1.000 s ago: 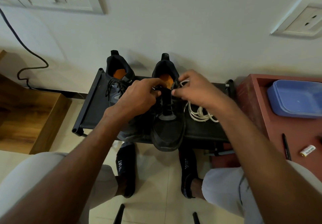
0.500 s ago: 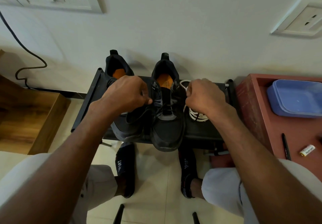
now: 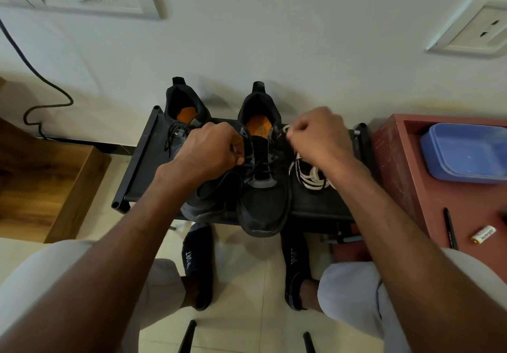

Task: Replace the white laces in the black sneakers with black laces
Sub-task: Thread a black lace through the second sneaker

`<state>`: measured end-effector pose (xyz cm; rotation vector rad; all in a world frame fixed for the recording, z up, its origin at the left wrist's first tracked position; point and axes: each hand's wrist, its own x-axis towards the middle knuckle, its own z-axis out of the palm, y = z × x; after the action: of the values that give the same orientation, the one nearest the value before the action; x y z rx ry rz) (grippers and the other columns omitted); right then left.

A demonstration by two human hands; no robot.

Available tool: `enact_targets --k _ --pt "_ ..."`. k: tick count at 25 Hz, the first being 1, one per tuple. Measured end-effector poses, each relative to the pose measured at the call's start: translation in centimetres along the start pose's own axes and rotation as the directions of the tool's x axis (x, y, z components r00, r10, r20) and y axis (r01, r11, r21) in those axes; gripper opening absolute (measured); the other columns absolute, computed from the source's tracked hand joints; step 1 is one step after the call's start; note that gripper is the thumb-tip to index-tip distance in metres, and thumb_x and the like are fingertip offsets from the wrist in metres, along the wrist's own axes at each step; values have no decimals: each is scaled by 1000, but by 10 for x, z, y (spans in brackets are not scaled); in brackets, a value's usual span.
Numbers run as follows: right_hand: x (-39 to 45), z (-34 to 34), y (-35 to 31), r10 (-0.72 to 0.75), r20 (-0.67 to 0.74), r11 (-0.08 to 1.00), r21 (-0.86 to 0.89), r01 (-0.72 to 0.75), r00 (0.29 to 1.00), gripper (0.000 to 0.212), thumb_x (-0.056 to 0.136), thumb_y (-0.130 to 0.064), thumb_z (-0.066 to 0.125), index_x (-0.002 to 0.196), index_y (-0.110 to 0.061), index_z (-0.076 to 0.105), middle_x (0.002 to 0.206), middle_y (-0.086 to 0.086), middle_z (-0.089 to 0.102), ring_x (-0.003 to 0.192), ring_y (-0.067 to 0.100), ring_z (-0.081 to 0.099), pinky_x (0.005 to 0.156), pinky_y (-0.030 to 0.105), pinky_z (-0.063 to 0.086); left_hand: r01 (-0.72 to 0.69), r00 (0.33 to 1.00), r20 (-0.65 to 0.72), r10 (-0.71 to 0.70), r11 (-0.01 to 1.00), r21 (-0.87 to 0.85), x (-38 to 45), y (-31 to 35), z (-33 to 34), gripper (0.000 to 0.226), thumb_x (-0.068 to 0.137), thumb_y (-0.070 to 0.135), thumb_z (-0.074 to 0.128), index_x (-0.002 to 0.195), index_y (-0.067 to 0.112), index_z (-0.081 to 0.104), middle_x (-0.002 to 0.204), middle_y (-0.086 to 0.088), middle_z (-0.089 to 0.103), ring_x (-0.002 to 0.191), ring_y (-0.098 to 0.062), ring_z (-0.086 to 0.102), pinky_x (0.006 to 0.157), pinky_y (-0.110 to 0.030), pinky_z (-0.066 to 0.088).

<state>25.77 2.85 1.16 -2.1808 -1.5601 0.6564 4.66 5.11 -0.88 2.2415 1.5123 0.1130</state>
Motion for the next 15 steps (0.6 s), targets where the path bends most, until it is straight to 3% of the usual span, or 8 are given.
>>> enact_targets --k 2,3,6,10,12,15 --pt "3 -22 -1 91 -198 984 171 -57 976 17 90 -13 60 94 -14 76 96 -3 74 89 21 69 82 35 57 5 1000 -4 -5 1000 -24 0 -2 0 12 92 15 72 86 24 78 77 12 63 82 -18 64 67 -30 42" --pt "3 -28 1 67 -193 988 148 -38 979 22 88 -12 59 105 -15 72 105 -3 70 98 20 65 87 37 54 4 1000 1 -4 999 -32 0 -1 -1 11 92 16 72 87 24 78 79 11 65 83 -19 65 68 -31 44" --pt "-4 -19 0 -125 65 985 -109 132 990 45 85 -14 70 128 -21 58 127 2 53 117 24 53 99 48 49 2 1000 15 -1 999 -45 0 0 1 9 93 31 74 90 23 78 90 6 74 86 -19 68 74 -38 55" --pt "-11 12 -4 -147 343 951 -210 228 928 37 82 -40 85 103 -21 62 98 -1 65 96 26 65 91 51 55 -3 1000 12 4 999 -33 2 1 3 16 91 40 76 90 24 77 87 6 72 82 -17 66 74 -38 56" --pt "-10 18 0 -156 327 931 -266 249 932 40 82 -42 86 101 -19 59 94 1 64 91 27 65 83 47 56 -8 1000 2 8 999 -34 3 2 5 15 91 38 77 92 23 78 87 6 73 82 -17 67 71 -35 53" --pt "-8 20 3 -195 280 944 -207 257 940 39 81 -41 86 101 -20 59 94 1 63 88 24 63 73 39 53 -11 1000 -1 11 1000 -22 2 5 5 14 91 34 77 94 21 78 86 5 73 80 -17 65 63 -29 44"
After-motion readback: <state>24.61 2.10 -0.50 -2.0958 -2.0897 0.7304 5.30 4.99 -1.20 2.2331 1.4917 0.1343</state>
